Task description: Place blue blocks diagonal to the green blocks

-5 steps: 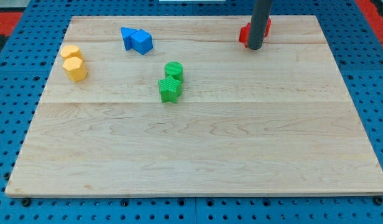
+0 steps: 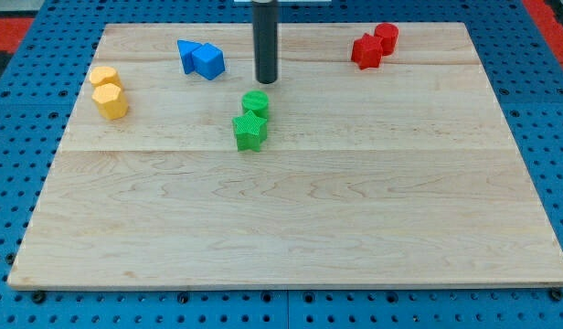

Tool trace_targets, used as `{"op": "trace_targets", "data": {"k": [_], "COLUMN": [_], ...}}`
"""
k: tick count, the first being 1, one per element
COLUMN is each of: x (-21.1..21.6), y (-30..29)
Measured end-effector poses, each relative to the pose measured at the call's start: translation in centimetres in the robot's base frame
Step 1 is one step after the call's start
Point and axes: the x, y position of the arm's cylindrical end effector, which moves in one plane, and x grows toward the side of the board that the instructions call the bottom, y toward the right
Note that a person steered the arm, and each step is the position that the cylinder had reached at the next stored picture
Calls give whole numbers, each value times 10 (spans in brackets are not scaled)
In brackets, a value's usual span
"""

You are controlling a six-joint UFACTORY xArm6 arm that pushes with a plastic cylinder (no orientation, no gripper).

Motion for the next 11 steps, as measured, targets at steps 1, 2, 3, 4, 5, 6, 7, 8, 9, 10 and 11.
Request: {"op": "trace_targets", "data": {"k": [1, 2, 3, 4, 5, 6, 7, 8, 9, 10, 11], "x": [2, 3, 3, -1, -1, 0, 0, 18, 52, 31, -29], "y": [-3, -3, -3, -3, -3, -3, 7, 24, 79, 68, -2]}}
